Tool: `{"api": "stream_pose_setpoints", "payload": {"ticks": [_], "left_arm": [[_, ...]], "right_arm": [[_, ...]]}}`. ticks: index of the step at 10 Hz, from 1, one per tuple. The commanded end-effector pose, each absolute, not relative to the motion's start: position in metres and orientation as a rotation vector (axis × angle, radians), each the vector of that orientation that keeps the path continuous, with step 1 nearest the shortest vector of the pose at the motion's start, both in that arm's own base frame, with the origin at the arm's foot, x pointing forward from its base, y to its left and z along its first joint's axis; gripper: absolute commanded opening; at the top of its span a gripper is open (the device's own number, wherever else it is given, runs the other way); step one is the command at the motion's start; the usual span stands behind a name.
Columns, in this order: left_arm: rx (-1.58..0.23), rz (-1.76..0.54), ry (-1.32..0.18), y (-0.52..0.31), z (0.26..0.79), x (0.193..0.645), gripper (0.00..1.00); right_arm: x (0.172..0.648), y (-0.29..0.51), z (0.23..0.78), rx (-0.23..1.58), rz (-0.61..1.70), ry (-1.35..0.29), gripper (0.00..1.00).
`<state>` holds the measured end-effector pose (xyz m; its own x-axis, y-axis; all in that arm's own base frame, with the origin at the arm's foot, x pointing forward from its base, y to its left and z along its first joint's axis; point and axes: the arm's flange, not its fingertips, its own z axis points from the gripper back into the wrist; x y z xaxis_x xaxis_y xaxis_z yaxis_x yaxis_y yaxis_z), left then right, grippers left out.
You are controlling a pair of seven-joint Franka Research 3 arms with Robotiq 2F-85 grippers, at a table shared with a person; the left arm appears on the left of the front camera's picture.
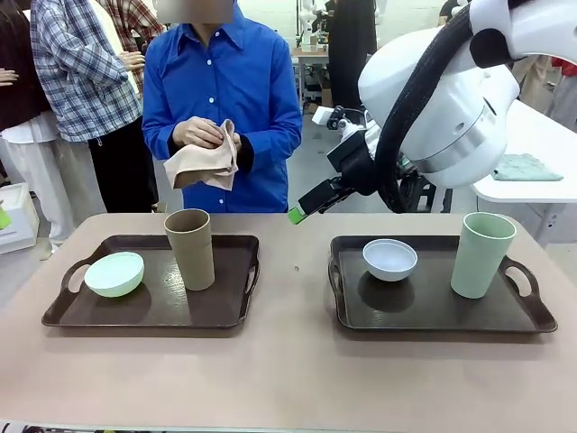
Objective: Set up a tray with a mat and arrange the tableware.
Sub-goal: Pick up the Picnic Bowl and Reusable plastic cup from the Handle tray in front of the human's position and hold them in the air.
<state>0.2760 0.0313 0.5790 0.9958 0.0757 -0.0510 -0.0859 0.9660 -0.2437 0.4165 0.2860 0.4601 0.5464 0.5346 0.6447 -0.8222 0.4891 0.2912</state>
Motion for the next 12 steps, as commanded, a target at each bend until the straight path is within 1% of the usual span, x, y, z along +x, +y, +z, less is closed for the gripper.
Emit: {"api": "stream_pose_setpoints", "payload": {"ticks": [1, 2, 3, 4, 5, 7, 10, 12], "left_arm": [[-0.146, 0.047, 0.014, 0.008, 0.577, 0.299, 1.00], [-0.046, 0.051, 0.011, -0.010, 0.581, 0.322, 1.00], [0.079, -0.065, -0.041, -0.028, 0.583, 0.340, 1.00], [0.103, -0.129, -0.025, -0.038, 0.581, 0.352, 1.00], [0.123, -0.136, -0.014, -0.042, 0.574, 0.363, 1.00], [0.091, -0.125, 0.025, -0.030, 0.559, 0.375, 1.00], [-0.053, -0.143, 0.091, 0.006, 0.530, 0.399, 1.00], [-0.138, -0.181, 0.101, 0.018, 0.509, 0.419, 1.00]], "right_arm": [[0.424, 0.301, 0.444, 0.639, 0.986, -0.541, 1.00], [0.437, 0.319, 0.433, 0.684, 1.049, -0.544, 1.00], [0.452, 0.341, 0.423, 0.692, 1.105, -0.534, 1.00], [0.461, 0.365, 0.412, 0.712, 1.170, -0.508, 1.00], [0.467, 0.391, 0.399, 0.723, 1.234, -0.493, 1.00], [0.480, 0.430, 0.381, 0.744, 1.385, -0.474, 1.00], [0.489, 0.453, 0.371, 0.770, 1.484, -0.501, 1.00], [0.503, 0.456, 0.363, 0.780, 1.528, -0.511, 1.00]]}}
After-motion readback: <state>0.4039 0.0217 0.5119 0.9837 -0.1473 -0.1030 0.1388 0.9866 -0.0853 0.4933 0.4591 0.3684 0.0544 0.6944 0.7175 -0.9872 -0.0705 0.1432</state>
